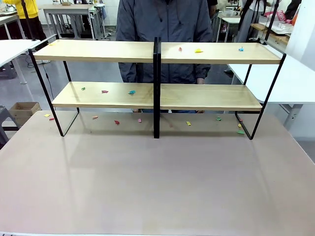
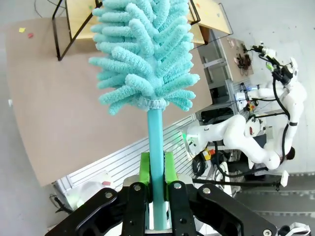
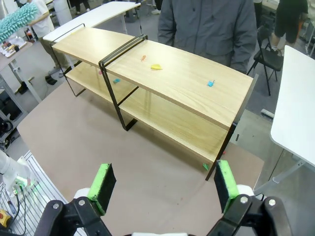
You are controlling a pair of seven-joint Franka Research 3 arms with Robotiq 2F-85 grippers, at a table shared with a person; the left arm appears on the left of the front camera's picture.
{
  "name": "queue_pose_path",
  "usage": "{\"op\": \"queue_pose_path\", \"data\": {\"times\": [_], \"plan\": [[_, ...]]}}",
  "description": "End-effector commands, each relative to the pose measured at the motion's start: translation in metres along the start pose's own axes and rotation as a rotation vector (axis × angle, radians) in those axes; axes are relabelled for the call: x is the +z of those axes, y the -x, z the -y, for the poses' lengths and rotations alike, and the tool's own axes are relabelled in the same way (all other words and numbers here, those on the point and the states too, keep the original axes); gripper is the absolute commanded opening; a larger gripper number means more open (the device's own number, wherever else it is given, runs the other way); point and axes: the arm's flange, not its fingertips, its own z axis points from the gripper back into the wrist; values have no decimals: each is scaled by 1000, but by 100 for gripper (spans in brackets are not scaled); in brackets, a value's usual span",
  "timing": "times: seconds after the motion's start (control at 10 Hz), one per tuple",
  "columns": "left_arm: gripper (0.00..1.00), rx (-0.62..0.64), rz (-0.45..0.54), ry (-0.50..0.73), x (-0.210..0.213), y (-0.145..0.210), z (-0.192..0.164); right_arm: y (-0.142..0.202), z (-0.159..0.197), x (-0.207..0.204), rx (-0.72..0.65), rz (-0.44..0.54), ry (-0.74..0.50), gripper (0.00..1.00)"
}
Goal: Clean the shelves.
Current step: Clean a randomly selected level of the Shelf with the Duster.
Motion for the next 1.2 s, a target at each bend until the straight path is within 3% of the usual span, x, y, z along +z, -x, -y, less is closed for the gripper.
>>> {"op": "queue_pose_path", "data": {"times": [0.0,0.3,0.5,0.7,1.1], "plan": [[13,-2,10,-40,-37,-35,34,-1,-1,0,1,8,-7,100],[13,-22,-78,-313,-99,-93,84,-1,-1,0,1,8,-7,100],[13,-75,-172,-463,-143,-102,107,-1,-1,0,1,8,-7,100],[13,-102,-277,-573,-181,-107,107,-1,-1,0,1,8,-7,100],[13,-81,-276,-659,-212,-126,95,-1,-1,0,1,8,-7,100]]}}
